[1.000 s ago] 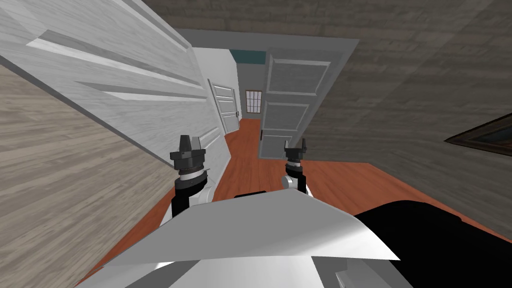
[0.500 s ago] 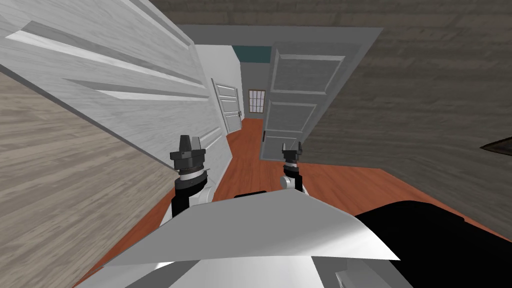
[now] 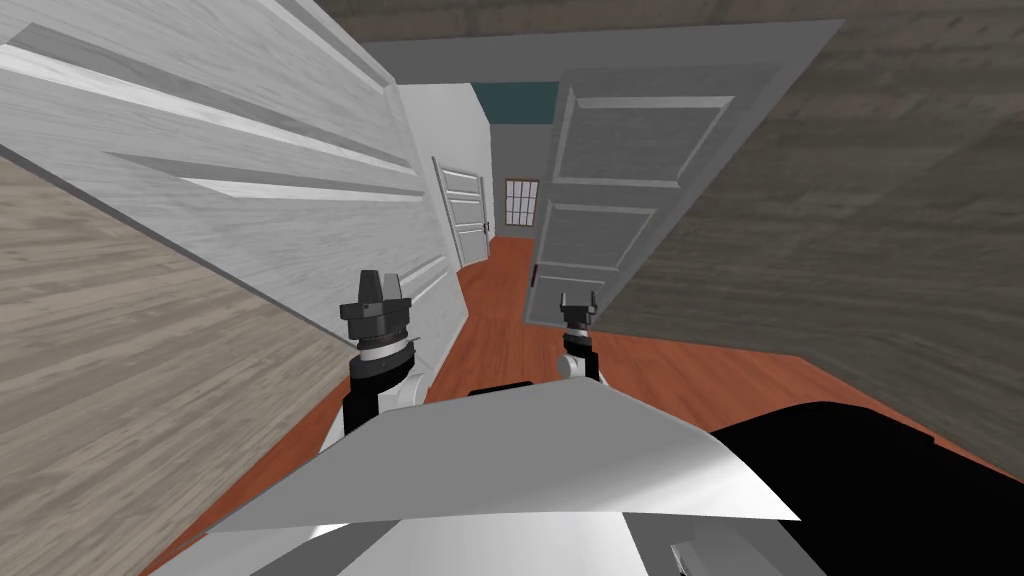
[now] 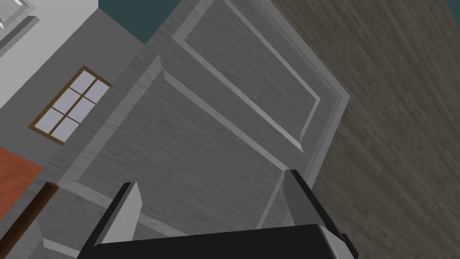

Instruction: Pull the door open

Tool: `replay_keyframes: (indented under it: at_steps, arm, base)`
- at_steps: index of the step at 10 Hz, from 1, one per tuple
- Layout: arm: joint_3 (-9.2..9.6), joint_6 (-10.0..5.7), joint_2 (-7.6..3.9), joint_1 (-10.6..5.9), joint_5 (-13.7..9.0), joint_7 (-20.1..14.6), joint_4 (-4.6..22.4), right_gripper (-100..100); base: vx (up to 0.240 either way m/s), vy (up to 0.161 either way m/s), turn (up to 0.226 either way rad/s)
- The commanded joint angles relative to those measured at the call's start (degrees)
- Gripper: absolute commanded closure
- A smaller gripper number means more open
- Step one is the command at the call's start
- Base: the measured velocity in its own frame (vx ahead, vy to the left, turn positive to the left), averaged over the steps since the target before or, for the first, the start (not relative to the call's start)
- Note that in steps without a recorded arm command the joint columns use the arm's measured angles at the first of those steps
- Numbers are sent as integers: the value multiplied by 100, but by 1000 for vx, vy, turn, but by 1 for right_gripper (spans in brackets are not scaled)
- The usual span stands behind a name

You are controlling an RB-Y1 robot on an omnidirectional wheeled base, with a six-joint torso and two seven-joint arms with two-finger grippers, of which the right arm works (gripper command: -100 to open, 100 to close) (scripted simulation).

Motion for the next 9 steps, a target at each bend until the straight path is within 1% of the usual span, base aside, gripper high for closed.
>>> replay_keyframes:
  at_steps: [1,9]
  arm:
    - [44,-22,-5,-89,-150,-139,222,-100]
    - [253,-255,-124,-366,-907,-906,1336,-100]
  base:
    - [108,-25,106]
    - [96,-22,95]
